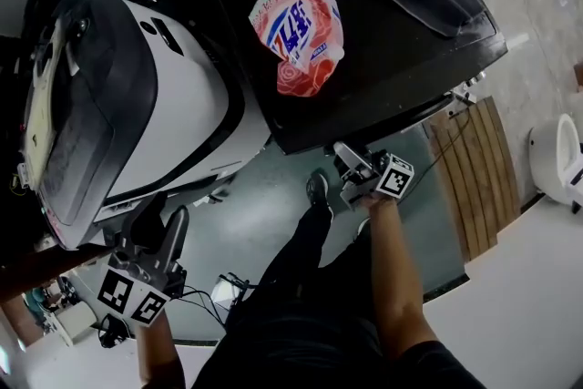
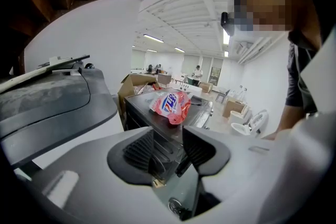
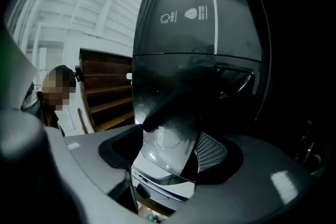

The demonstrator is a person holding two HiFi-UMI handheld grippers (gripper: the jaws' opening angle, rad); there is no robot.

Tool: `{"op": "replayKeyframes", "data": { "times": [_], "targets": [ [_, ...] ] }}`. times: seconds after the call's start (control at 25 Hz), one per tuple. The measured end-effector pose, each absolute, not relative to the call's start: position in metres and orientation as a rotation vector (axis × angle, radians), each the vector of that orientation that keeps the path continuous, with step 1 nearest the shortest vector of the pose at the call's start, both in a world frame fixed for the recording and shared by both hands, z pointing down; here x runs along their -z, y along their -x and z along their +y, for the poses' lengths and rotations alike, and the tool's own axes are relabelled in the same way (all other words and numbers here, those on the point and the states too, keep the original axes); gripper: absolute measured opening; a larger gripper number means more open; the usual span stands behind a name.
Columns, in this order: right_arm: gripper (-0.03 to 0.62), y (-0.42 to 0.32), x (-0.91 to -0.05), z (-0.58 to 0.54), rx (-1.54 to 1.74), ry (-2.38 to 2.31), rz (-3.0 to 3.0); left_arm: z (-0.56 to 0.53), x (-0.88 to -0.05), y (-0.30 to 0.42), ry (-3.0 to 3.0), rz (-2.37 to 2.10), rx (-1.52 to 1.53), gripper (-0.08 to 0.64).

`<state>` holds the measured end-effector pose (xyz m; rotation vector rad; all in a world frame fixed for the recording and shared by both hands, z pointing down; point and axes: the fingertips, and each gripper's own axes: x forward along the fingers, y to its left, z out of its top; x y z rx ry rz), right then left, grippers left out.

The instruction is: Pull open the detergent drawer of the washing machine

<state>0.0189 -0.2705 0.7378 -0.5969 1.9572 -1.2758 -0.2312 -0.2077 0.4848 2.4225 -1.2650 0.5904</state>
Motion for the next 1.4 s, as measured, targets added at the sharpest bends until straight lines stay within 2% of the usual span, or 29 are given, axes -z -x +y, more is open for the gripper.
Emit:
{"op": "replayKeyframes", "data": {
  "times": [0.44,0.76,1.4],
  "targets": [
    [0.293,-0.023,-0.733,-0.265,1.266,0.571,1.856,-0.211,-0.482,0.227,-2.413,-1.259,-0.583,0.179],
    [0.288,-0.046,-0.738,-0.186,1.303,0.595,1.853,-0.211,-0.486,0.222,-2.398,-1.242,-0.565,0.179],
    [0.287,-0.071,-0.725,-0.130,1.350,0.558,1.878,-0.183,-0.466,0.199,-2.425,-1.291,-0.530,0.179]
  ]
}}
